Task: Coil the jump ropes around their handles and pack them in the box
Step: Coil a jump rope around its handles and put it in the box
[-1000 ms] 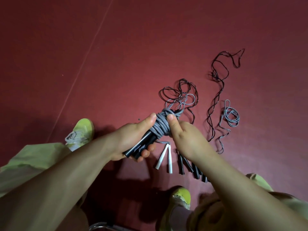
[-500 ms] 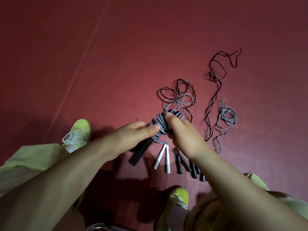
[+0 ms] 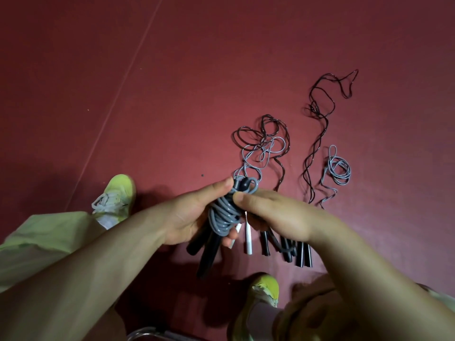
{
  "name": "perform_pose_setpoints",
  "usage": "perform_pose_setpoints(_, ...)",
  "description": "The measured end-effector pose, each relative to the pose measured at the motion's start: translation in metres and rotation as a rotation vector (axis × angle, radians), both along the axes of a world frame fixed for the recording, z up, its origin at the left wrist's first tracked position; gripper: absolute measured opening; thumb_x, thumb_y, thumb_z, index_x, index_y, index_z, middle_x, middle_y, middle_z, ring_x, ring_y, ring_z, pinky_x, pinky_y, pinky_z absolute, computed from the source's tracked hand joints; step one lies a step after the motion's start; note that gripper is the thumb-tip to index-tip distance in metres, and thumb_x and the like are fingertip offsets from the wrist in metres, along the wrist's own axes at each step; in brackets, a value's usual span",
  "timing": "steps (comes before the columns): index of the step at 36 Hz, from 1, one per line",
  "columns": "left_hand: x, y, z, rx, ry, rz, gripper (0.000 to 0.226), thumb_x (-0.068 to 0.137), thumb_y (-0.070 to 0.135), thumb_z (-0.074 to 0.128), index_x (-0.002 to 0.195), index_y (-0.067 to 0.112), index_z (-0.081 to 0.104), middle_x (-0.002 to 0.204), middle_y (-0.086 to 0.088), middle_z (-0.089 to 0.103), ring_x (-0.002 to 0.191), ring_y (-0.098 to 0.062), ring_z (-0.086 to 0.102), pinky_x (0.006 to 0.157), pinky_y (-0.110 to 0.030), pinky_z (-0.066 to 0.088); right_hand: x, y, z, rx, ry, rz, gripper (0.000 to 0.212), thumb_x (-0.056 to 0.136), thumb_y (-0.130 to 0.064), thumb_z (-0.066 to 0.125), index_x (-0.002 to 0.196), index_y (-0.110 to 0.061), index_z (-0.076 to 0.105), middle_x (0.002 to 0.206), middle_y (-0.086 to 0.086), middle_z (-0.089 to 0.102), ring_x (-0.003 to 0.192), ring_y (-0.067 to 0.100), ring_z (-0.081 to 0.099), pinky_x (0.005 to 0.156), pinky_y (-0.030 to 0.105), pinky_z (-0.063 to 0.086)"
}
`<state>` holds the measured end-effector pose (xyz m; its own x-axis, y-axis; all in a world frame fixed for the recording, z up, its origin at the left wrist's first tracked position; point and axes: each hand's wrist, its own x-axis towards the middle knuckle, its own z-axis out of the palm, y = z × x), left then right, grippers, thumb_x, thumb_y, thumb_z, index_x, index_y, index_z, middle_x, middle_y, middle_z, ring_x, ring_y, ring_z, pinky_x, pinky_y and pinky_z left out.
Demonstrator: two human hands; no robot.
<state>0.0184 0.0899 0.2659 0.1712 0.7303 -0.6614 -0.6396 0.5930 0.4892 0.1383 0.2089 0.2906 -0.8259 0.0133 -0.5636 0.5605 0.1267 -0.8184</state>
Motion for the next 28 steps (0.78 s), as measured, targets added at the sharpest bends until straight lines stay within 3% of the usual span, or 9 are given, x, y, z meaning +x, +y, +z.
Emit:
perform_pose_setpoints(2, 0.001, 0.001, -0.002, 0.026, 0.049, 0.026, 0.048, 0.069, 0.049, 0.048, 0.081, 0.004, 0.06, 0.06, -0.011, 0.059, 0.047, -0.019, 0.057, 0.046, -0.026, 0.05, -0.001, 0.0, 0.0, 0.01, 0.024, 0.009, 0.045, 0.107, -0.023, 0.026, 0.089, -0.006, 0.064, 0.082, 0.002, 0.066, 0.058, -0.003, 0.048, 0.063, 0.012, 0.035)
perform_pose_setpoints(4, 0.001, 0.002, -0.004, 0.033, 0.082, 0.077, 0.045, 0.067, 0.048, 0.051, 0.085, 0.007, 0.062, 0.066, -0.012, 0.058, 0.047, -0.018, 0.056, 0.045, -0.026, 0.048, -0.001, -0.003, -0.001, 0.022, 0.044, -0.051, 0.034, 0.104, -0.032, 0.033, 0.093, -0.016, 0.061, 0.079, -0.006, 0.063, 0.059, 0.004, 0.046, 0.061, 0.024, 0.038)
perform_pose_setpoints(7, -0.003, 0.005, -0.005, 0.018, 0.106, 0.159, 0.045, 0.065, 0.048, 0.052, 0.087, 0.012, 0.065, 0.065, -0.009, 0.059, 0.047, -0.017, 0.055, 0.043, -0.023, 0.046, -0.001, 0.0, -0.009, 0.01, 0.022, -0.187, 0.037, 0.095, -0.049, 0.047, 0.115, -0.02, 0.058, 0.092, -0.001, 0.064, 0.071, 0.007, 0.061, 0.068, 0.023, 0.05)
perform_pose_setpoints(8, -0.006, 0.006, -0.006, 0.019, 0.107, 0.186, 0.045, 0.064, 0.049, 0.051, 0.086, 0.012, 0.066, 0.062, -0.007, 0.058, 0.046, -0.017, 0.054, 0.042, -0.023, 0.046, -0.001, 0.001, -0.01, -0.008, 0.008, -0.216, 0.039, 0.092, -0.05, 0.051, 0.116, -0.02, 0.057, 0.09, 0.002, 0.059, 0.067, 0.01, 0.059, 0.064, 0.022, 0.049)
perform_pose_setpoints(12, -0.015, 0.008, -0.008, 0.015, 0.12, 0.276, 0.042, 0.064, 0.049, 0.05, 0.077, 0.011, 0.062, 0.06, -0.008, 0.057, 0.046, -0.019, 0.054, 0.042, -0.021, 0.046, -0.001, 0.007, -0.01, -0.081, -0.03, -0.301, 0.027, 0.085, -0.032, 0.068, 0.108, -0.023, 0.056, 0.076, -0.001, 0.051, 0.055, 0.009, 0.048, 0.05, 0.019, 0.039)
perform_pose_setpoints(15, -0.016, 0.008, -0.01, 0.012, 0.127, 0.315, 0.04, 0.063, 0.049, 0.052, 0.075, 0.012, 0.061, 0.059, -0.008, 0.055, 0.047, -0.019, 0.054, 0.043, -0.022, 0.047, -0.001, 0.011, -0.012, -0.081, -0.101, -0.391, 0.02, 0.088, -0.019, 0.065, 0.107, -0.016, 0.058, 0.072, 0.0, 0.055, 0.052, 0.009, 0.047, 0.05, 0.022, 0.037)
perform_pose_setpoints(19, -0.02, 0.009, -0.016, -0.009, 0.118, 0.366, 0.042, 0.064, 0.05, 0.055, 0.083, 0.013, 0.059, 0.064, -0.008, 0.054, 0.047, -0.018, 0.056, 0.045, -0.023, 0.049, 0.002, 0.016, -0.012, 0.023, -0.131, -0.428, 0.014, 0.09, -0.015, 0.063, 0.1, -0.004, 0.061, 0.066, -0.004, 0.062, 0.049, 0.01, 0.049, 0.051, 0.025, 0.037)
perform_pose_setpoints(23, -0.022, 0.009, -0.023, -0.041, 0.15, 0.351, 0.045, 0.061, 0.054, 0.057, 0.083, 0.015, 0.06, 0.064, -0.006, 0.057, 0.051, -0.018, 0.058, 0.052, -0.026, 0.05, 0.005, 0.016, -0.01, 0.251, -0.042, -0.436, 0.012, 0.094, -0.019, 0.059, 0.084, -0.014, 0.064, 0.066, -0.005, 0.068, 0.047, 0.005, 0.056, 0.051, 0.02, 0.043)
perform_pose_setpoints(28, -0.021, 0.008, -0.03, -0.084, 0.211, 0.3, 0.046, 0.064, 0.059, 0.067, 0.085, 0.018, 0.061, 0.068, -0.004, 0.056, 0.061, -0.019, 0.054, 0.064, -0.031, 0.045, 0.004, 0.011, -0.004, 0.534, 0.122, -0.463, 0.02, 0.091, -0.025, 0.062, 0.074, -0.015, 0.062, 0.061, -0.014, 0.066, 0.05, 0.0, 0.059, 0.049, 0.01, 0.039)
